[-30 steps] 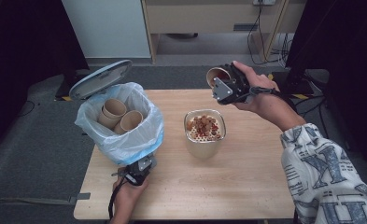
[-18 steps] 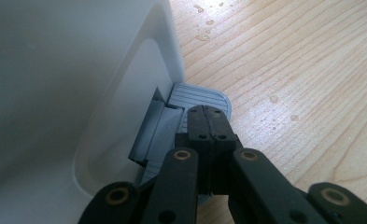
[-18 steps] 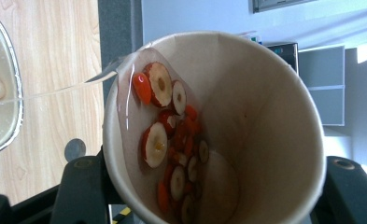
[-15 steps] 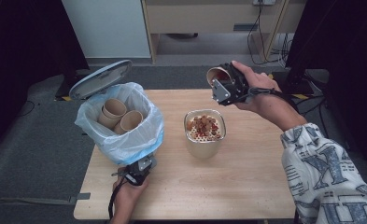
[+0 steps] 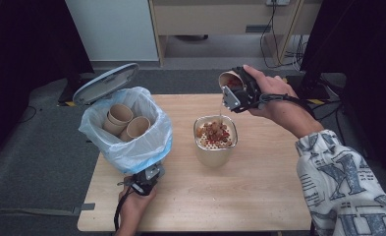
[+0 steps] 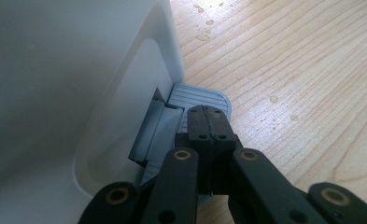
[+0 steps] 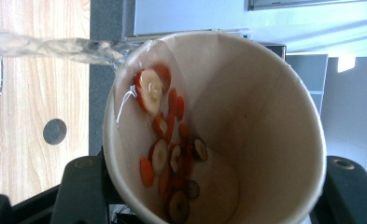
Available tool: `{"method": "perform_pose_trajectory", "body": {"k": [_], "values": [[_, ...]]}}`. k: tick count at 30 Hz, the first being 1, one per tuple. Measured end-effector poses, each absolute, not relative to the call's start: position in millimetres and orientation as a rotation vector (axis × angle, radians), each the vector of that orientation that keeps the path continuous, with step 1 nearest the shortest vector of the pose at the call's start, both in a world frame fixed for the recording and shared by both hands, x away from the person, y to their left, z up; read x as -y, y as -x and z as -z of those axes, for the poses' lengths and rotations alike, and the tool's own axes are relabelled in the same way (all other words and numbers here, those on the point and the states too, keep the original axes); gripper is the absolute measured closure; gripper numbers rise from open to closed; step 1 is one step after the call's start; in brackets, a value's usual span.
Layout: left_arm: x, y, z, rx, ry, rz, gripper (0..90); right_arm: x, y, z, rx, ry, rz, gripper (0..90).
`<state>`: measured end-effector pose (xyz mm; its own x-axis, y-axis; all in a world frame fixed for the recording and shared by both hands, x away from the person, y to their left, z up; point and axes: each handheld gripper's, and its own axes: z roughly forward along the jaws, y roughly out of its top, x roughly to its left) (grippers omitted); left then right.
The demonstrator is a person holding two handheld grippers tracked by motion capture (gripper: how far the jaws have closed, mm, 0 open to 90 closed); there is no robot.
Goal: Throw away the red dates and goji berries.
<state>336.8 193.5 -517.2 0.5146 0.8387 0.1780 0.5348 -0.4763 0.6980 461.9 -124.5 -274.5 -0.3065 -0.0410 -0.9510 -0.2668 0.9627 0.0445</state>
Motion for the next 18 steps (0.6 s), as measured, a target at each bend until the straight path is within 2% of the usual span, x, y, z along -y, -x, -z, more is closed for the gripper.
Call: {"method": "perform_pose_trajectory", "body": {"k": [18], "values": [[-193.5, -336.9, 517.3, -1.114, -2.182, -0.69, 89.4, 125.4, -461.8, 275.4, -1.881, 0.225, -0.233, 37.7]]}}
